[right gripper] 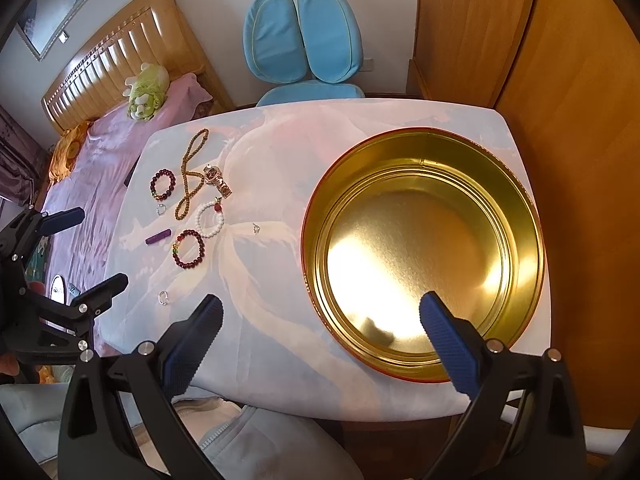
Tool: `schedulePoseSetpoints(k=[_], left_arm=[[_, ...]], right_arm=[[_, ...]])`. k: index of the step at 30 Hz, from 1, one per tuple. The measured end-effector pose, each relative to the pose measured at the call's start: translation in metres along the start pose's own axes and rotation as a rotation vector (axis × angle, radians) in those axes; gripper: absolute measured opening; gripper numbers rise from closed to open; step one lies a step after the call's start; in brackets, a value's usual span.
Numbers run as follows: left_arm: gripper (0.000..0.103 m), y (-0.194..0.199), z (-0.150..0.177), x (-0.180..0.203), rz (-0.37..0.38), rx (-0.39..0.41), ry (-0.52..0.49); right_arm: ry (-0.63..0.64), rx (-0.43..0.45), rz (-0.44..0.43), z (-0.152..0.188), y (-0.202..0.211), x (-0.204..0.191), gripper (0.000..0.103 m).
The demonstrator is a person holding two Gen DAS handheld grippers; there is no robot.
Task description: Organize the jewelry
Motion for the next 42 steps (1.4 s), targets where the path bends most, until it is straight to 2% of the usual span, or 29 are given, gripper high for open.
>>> schedulePoseSetpoints(k=[19, 25, 29, 32, 39, 42], left_arm=[[0.096, -0.007, 0.002, 0.009, 0.021, -0.027, -0.008], [0.096, -0.011, 0.003, 0.006, 0.032, 0.0, 0.037], [0.096, -0.026, 0.012, -0.01, 0.004, -0.015, 0.135], [0.096, -0.036, 0.027, -0.028, 0.017, -0.038, 0.255], [0.096, -0.023, 0.055, -0.06, 0.002, 0.009, 0.463], [0.096, -0.016, 0.068, -0.07, 0.044, 0.023, 0.583]], right_arm=[[-0.016, -0.029, -0.001, 0.011, -0.008, 0.004, 0.099], [0.014, -0.003, -0.006, 0.01, -0.008, 0.0, 0.099], [0.055, 0.022, -0.011, 0.008, -0.006, -0.006, 0.099], [0.083, 0.03, -0.028, 0.008, -0.008, -0.009, 0.099], [0.177, 0.062, -0.076, 0.006, -0.018, -0.021, 0.099], [0.201, 0.062, -0.108, 0.003, -0.029, -0.029, 0.099]])
Point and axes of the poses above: each gripper's, at about its wrist camera, not at the fingertips, and y roughly against the way its jaws point, x to its right, z to its underside, the point moved 6 cm from there along -y, roughly the way its jaws point, and after that the axes turned 2 degrees about -z, right-handed, at the moved point
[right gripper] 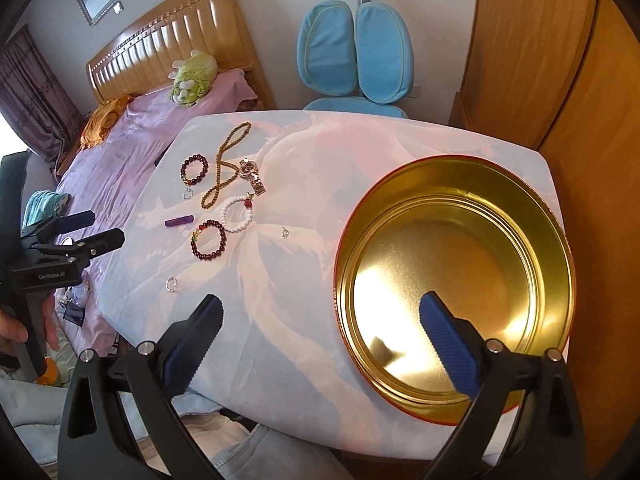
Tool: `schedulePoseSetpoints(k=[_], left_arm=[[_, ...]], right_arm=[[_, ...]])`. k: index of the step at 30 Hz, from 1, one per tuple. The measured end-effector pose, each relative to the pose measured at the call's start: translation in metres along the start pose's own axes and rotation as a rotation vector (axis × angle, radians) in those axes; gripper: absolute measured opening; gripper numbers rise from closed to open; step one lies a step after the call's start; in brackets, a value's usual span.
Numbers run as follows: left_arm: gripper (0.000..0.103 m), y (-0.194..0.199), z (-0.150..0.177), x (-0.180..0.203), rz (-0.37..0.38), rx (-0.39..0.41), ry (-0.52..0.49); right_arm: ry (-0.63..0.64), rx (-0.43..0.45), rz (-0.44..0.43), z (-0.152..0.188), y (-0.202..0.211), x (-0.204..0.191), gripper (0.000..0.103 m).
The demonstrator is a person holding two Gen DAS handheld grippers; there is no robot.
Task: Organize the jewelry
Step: 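Lower the left tool onto the dark red bracelet while the right tool lowers onto the white one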
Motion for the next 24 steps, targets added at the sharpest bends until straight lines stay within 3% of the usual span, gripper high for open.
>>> schedulePoseSetpoints(k=[1, 3, 7, 11, 17, 24], left_arm=[[0.096, 0.0, 0.003, -0.004, 0.016, -0.013, 0.031], [0.096, -0.002, 0.01, -0.012, -0.028, -0.047, 0.046], [0.096, -0.013, 0.018, -0.027, -0.12, -0.057, -0.022], [0.096, -0.03, 0.01, -0.046, -0.09, -0.06, -0.037], [0.096, -0.058, -0.027, -0.073, -0.035, -0.04, -0.088], [0.096, -0.113, -0.067, -0.103, -0.044, -0.058, -0.191]], right_arm=[[-0.001, -0.013, -0.015, -0.001, -0.005, -0.002, 0.099], [-0.01, -0.037, -0.049, -0.003, -0.015, -0.008, 0.099], [0.001, -0.043, -0.083, -0.012, -0.027, -0.024, 0.099], [0.02, -0.04, -0.057, -0.022, -0.038, -0.041, 0.099], [0.014, -0.064, -0.036, -0.043, -0.069, -0.067, 0.099], [0.046, -0.111, 0.03, -0.053, -0.116, -0.093, 0.099]])
Point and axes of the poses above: each gripper's, at about its wrist camera, not at the fingertips, and y roughly against the way its jaws point, x to its right, z to its underside, the point moved 6 cm from there along -y, roughly the way its jaws point, and after that the axes turned 2 degrees about -z, right-handed, at the moved point
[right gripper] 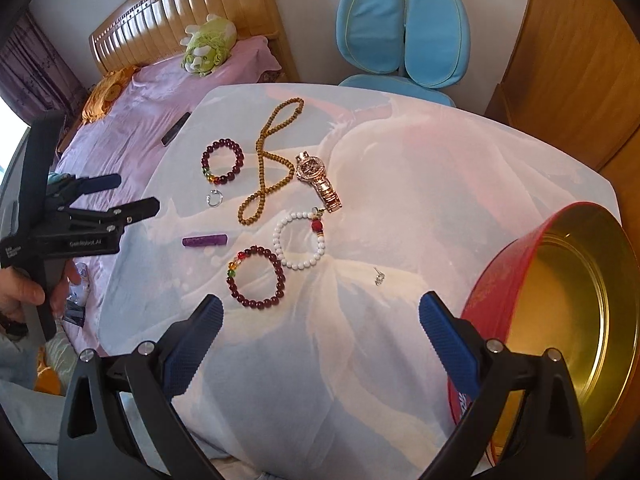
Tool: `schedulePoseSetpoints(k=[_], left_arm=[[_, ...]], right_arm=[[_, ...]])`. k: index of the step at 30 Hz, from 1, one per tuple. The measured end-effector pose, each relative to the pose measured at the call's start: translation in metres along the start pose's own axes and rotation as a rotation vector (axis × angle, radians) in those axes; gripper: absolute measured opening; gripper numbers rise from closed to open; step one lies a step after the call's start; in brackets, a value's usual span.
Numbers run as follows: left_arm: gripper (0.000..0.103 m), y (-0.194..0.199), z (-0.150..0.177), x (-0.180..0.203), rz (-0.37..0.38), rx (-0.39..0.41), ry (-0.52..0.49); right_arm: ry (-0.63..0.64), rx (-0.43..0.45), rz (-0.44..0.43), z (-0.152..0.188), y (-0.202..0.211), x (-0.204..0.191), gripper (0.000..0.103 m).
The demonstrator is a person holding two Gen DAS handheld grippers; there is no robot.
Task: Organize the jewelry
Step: 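Lower the left tool onto the dark red bracelet while the right tool lowers onto the white one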
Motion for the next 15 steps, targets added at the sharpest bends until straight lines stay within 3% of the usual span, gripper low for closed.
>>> schedulePoseSetpoints(k=[10, 15], left_arm=[[0.096, -0.056, -0.04, -0.027, 0.088, 0.003, -0.004], [0.096, -0.072, -0.048, -0.025, 0.07, 0.023, -0.076]], right_arm=[[-0.097, -0.04, 0.051, -0.019, -0.06, 0.012, 0.099], [-0.124, -0.028, 0.093, -0.024, -0.079, 0.024, 0.099]])
Point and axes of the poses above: each gripper's, at about its wrist camera, not at the fingertips, and y roughly against the way its jaws point, x to its right, z to its underside, the point moved 6 cm from there along -y, roughly the way its jaws point, and after that the axes turned 2 degrees about -z, right-handed, at the moved point
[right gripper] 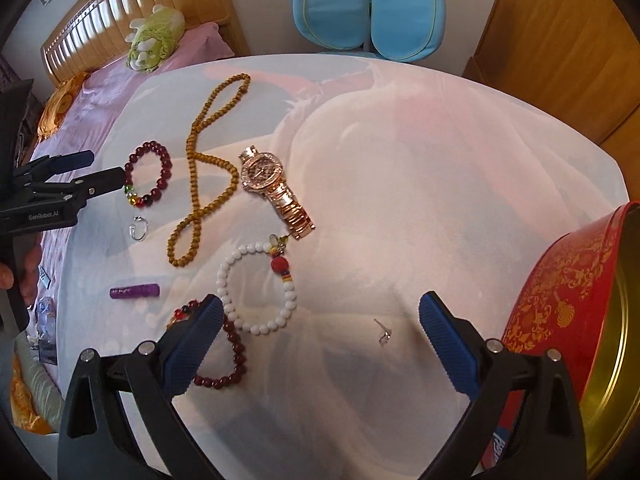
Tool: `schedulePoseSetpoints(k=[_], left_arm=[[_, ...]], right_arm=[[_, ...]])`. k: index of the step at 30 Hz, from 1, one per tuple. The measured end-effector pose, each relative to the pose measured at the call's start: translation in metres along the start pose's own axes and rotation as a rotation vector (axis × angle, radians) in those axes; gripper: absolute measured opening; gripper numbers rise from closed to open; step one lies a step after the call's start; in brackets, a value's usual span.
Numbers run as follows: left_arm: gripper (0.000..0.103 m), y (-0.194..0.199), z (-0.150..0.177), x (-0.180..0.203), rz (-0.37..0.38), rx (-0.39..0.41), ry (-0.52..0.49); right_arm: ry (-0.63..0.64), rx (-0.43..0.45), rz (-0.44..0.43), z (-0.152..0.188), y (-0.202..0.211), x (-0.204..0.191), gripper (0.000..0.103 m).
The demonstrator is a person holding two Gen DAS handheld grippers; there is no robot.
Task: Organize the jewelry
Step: 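Lower the left tool onto the dark red bracelet while the right tool lowers onto the white one, then close the left tool on the dark red bracelet while the right tool grasps the white bracelet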
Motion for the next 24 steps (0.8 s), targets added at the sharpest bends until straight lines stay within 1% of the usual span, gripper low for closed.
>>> schedulePoseSetpoints(k=[3, 6, 8, 9, 10, 11, 12, 13, 17, 18, 19, 20, 21, 22, 23, 24], left_arm=[[0.096, -0.006, -0.003, -0.001, 0.005, -0.003, -0.016], [0.096, -0.013, -0.005, -0.003, -0.015, -0.012, -0.036], [0.096, -0.017, -0.005, -0.004, -0.014, -0.015, -0.043], [0.096, -0.018, -0.005, -0.004, -0.008, -0.014, -0.042], [0.096, -0.019, -0.005, -0.004, 0.0, -0.014, -0.042], [0.096, -0.021, -0.005, -0.005, 0.004, -0.014, -0.043], [0.096, -0.022, -0.005, -0.005, 0.0, -0.012, -0.046], [0.095, -0.023, -0.005, -0.006, -0.015, -0.004, -0.051], [0.092, -0.021, -0.005, -0.005, -0.012, 0.031, -0.054], [0.088, -0.02, -0.004, -0.003, -0.009, 0.041, -0.058], [0.079, -0.018, -0.005, -0.002, -0.006, 0.054, -0.064], [0.071, -0.014, -0.004, 0.001, -0.004, 0.069, -0.068], [0.049, -0.011, -0.005, 0.003, -0.001, 0.079, -0.073], [0.027, -0.009, -0.006, 0.005, 0.002, 0.08, -0.076], [0.018, -0.009, -0.007, 0.006, 0.011, 0.072, -0.073], [0.01, -0.008, -0.007, 0.006, 0.016, 0.058, -0.056]], right_arm=[[0.01, 0.012, 0.003, -0.003, -0.004, -0.001, 0.099], [0.025, 0.008, 0.006, -0.006, -0.009, -0.003, 0.099], [0.037, 0.011, 0.008, -0.007, -0.012, -0.005, 0.099], [0.045, 0.013, 0.006, -0.006, -0.013, -0.005, 0.097], [0.052, 0.015, 0.005, -0.006, -0.014, -0.006, 0.093], [0.06, 0.01, 0.006, -0.006, -0.016, -0.007, 0.075], [0.067, -0.002, 0.014, -0.006, -0.02, -0.007, 0.065], [0.079, 0.014, 0.019, -0.007, -0.019, -0.008, 0.065], [0.108, 0.029, 0.035, -0.003, -0.018, -0.012, 0.064], [0.108, 0.035, 0.031, -0.001, -0.018, -0.014, 0.064], [0.114, 0.041, 0.03, 0.001, -0.017, -0.016, 0.064], [0.122, 0.051, 0.024, 0.002, -0.016, -0.018, 0.057], [0.129, 0.057, 0.016, 0.004, -0.015, -0.021, 0.047], [0.139, 0.061, 0.009, 0.005, -0.013, -0.025, 0.039], [0.149, 0.059, 0.003, 0.007, -0.012, -0.029, 0.013], [0.153, 0.049, -0.001, 0.008, -0.012, -0.032, 0.011]])
Point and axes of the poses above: each gripper's, at about its wrist camera, not at the fingertips, and y roughly against the way its jaws point, x to its right, z to its underside, the point moved 6 cm from there along -y, roughly the way its jaws point, and after that the axes turned 2 degrees about -z, right-handed, at the moved point
